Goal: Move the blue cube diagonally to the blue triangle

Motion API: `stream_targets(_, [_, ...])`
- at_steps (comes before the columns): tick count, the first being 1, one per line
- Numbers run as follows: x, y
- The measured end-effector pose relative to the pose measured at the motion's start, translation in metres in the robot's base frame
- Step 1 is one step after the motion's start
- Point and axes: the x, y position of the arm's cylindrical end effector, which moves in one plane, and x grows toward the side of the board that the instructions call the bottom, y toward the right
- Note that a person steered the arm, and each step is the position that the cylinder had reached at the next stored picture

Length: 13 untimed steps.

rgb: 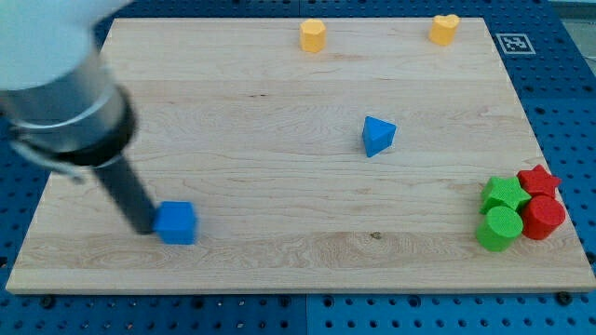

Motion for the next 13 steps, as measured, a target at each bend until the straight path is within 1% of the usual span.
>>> stream_targets(1, [-0.004,0.015])
stream_targets(2, [0.029,0.000])
stream_targets(3, [0.032,0.009])
stream_targets(5, [-0.081,0.103])
stream_targets(6, [-0.088,0.108])
stream_targets(7, [-0.076,0.060])
stream_targets(8, [-0.048,0.022])
stream_targets(9, [-0.013,0.026])
stream_targets(10, [-0.012,0.067])
stream_targets(11, [-0.057,0.128])
stream_targets(12, [-0.081,0.154])
stream_targets(13, [-0.054,0.125])
